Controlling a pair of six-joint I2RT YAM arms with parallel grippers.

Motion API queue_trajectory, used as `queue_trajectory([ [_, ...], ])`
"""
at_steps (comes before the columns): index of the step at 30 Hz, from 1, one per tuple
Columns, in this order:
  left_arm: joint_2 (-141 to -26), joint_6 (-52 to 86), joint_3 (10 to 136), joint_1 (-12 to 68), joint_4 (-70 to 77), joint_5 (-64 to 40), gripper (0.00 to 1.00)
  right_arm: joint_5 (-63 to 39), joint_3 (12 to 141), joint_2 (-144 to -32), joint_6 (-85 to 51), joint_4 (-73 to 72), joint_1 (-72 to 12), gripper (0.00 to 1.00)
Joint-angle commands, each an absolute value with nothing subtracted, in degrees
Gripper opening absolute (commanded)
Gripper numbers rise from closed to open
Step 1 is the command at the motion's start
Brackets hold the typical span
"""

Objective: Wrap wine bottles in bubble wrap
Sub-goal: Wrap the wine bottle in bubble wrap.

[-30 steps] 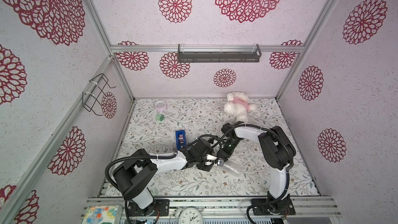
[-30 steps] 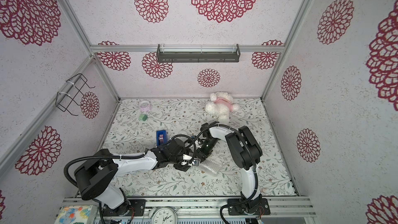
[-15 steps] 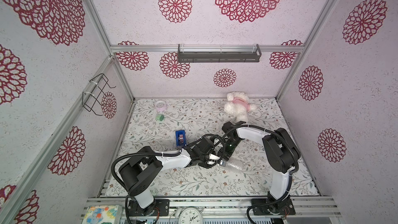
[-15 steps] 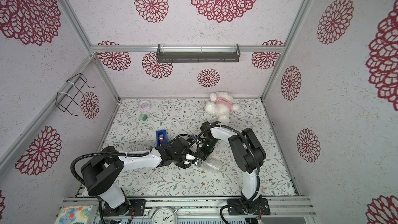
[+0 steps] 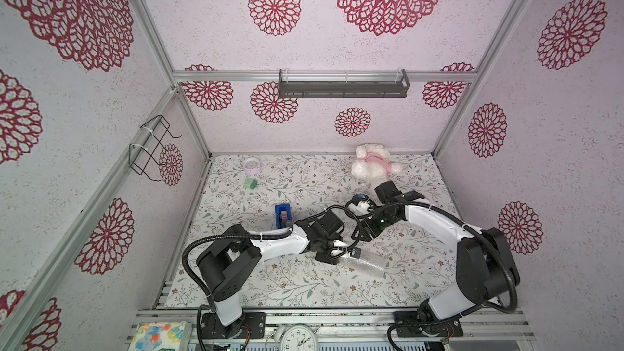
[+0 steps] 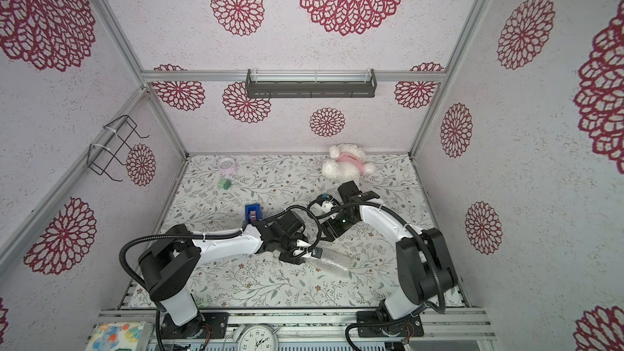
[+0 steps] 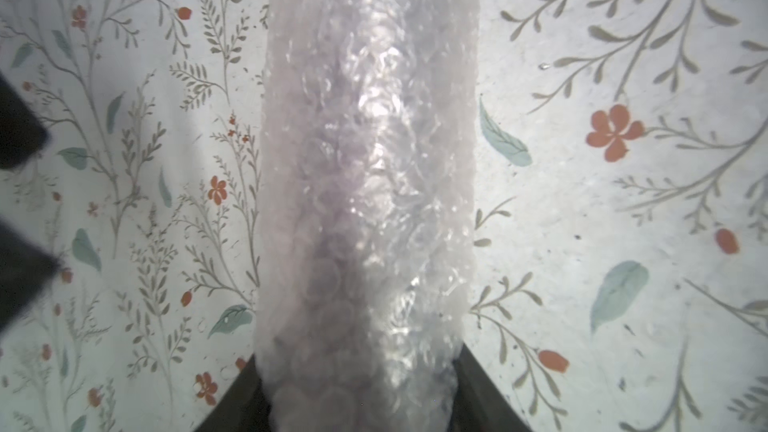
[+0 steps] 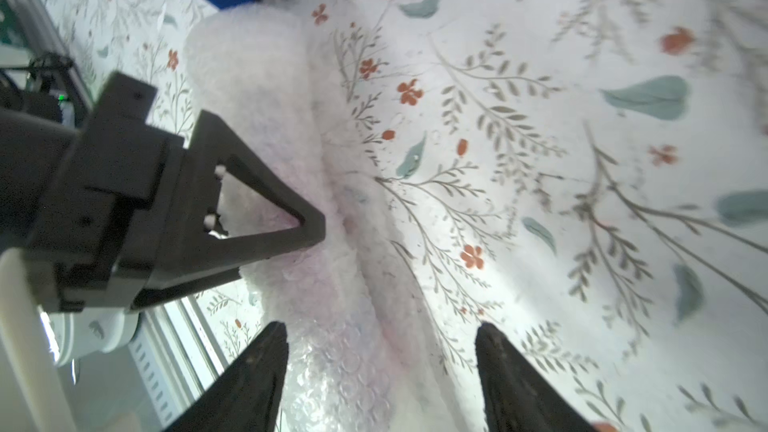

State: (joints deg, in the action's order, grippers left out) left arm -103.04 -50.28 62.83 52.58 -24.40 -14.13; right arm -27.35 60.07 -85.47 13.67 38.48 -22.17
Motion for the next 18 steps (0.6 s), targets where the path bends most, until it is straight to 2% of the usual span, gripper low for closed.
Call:
queue_trajectory([
  [1, -108.1, -47.7, 66.6, 53.5, -41.9, -21.2, 0.35, -19.9, 58.5, -77.7, 3.5, 35.1, -21.5, 0.73],
  [7, -115.1, -45.0, 73.5, 51.7, -48.8, -23.9, 0.40, -4.2, 53.5, -62.6, -5.4, 34.4, -21.5, 0.72],
  [11, -114.3, -44.6, 72.8, 51.5, -46.4, -22.5, 0.49, -6.1, 52.6, -56.5, -7.4, 38.0, -21.7, 0.72],
  [18, -109.5, -44.3, 69.9, 50.8, -40.4, -19.5, 0.63, -13.4, 47.7, -58.3, -19.8, 34.3, -22.0, 0.73],
])
